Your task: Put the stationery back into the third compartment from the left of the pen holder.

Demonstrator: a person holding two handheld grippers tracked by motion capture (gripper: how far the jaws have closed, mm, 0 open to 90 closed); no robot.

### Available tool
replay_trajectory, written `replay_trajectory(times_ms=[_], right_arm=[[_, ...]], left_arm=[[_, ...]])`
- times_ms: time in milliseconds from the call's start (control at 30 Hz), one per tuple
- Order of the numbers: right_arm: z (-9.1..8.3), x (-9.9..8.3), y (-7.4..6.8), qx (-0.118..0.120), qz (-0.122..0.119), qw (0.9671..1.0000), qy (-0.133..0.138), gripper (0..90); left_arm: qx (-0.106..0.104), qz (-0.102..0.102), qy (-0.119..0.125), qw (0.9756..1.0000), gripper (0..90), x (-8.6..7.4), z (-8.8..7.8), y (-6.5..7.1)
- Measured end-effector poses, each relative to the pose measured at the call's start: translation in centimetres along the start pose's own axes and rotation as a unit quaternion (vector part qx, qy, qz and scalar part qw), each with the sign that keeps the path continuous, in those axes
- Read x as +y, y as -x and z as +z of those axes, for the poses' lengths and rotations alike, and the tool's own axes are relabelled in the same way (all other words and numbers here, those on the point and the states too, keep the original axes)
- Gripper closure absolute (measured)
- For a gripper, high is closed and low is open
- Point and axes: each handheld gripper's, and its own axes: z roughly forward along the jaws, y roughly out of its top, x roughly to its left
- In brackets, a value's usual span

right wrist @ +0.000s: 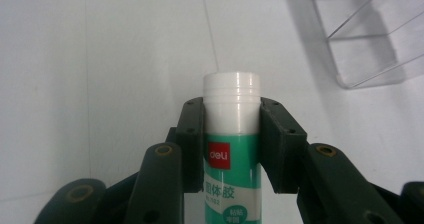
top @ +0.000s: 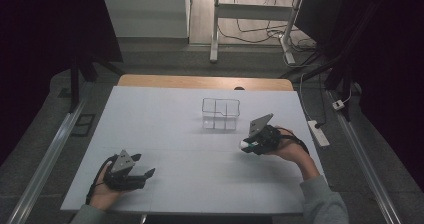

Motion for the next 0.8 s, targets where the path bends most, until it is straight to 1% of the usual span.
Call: replay_trajectory(times_ms=[33,67,133,200,267,300,333,400,433,467,500,633,667,700,733,767,800], right_arm=[[0.0,0.0,0.0,0.000,0.000,1.0000,0.000,64.7],[-0.2,0.0,0.1,-0.011,0.009,0.9996,0.023,64.7],[-0.5,-0.1,0.2,-0.018,0.021,0.9988,0.040,64.6],[-0.7,-0.1,0.2,-0.024,0.027,0.9980,0.052,64.6],[-0.9,0.0,0.3,-0.025,0.037,0.9970,0.063,64.6],[-0.9,0.0,0.3,-0.025,0.037,0.9970,0.063,64.6],[-1.0,0.0,0.3,-0.027,0.043,0.9965,0.067,64.6],[-1.2,0.0,0.3,-0.039,0.049,0.9947,0.081,64.6],[-1.3,0.0,0.4,-0.043,0.053,0.9941,0.085,64.6],[-1.3,0.0,0.4,-0.043,0.053,0.9941,0.085,64.6],[-1.4,0.0,0.4,-0.045,0.058,0.9934,0.089,64.6],[-1.8,-0.1,0.6,-0.040,0.084,0.9875,0.127,64.5],[-1.8,-0.1,0.6,-0.040,0.084,0.9875,0.127,64.5],[-2.0,0.0,0.6,-0.049,0.088,0.9861,0.132,64.5],[-2.0,0.0,0.6,-0.051,0.089,0.9853,0.136,64.5],[-2.0,0.0,0.6,-0.051,0.089,0.9853,0.136,64.5],[-2.1,0.0,0.6,-0.053,0.095,0.9843,0.139,64.5]], left_arm=[[0.000,0.000,0.001,1.0000,25.6,0.0,0.0,0.0],[0.001,-0.001,0.002,1.0000,25.6,0.0,0.0,0.0],[0.001,-0.001,0.003,1.0000,25.6,0.0,-0.1,0.0],[0.002,-0.001,0.004,1.0000,25.6,0.0,-0.1,0.0],[0.002,-0.001,0.004,1.0000,25.6,0.0,-0.1,0.0],[0.002,-0.001,0.004,1.0000,25.6,0.0,-0.1,0.0],[0.001,-0.001,0.004,1.0000,25.6,0.0,-0.1,0.0],[0.001,0.000,0.004,1.0000,25.6,0.1,-0.1,0.0],[0.001,0.000,0.004,1.0000,25.6,0.1,-0.1,0.0],[0.001,0.000,0.003,1.0000,25.6,0.1,-0.1,0.0],[0.001,0.000,0.003,1.0000,25.6,0.1,-0.1,0.0],[0.001,-0.001,0.003,1.0000,25.6,0.0,-0.1,0.0],[0.001,-0.001,0.004,1.0000,25.6,0.0,-0.1,0.0],[0.001,-0.001,0.004,1.0000,25.6,0.0,-0.1,0.0],[0.001,-0.001,0.003,1.0000,25.6,0.0,-0.1,0.0],[0.001,-0.001,0.004,1.0000,25.6,0.0,-0.1,0.0],[0.001,-0.001,0.004,1.0000,25.6,0.1,-0.1,0.0]])
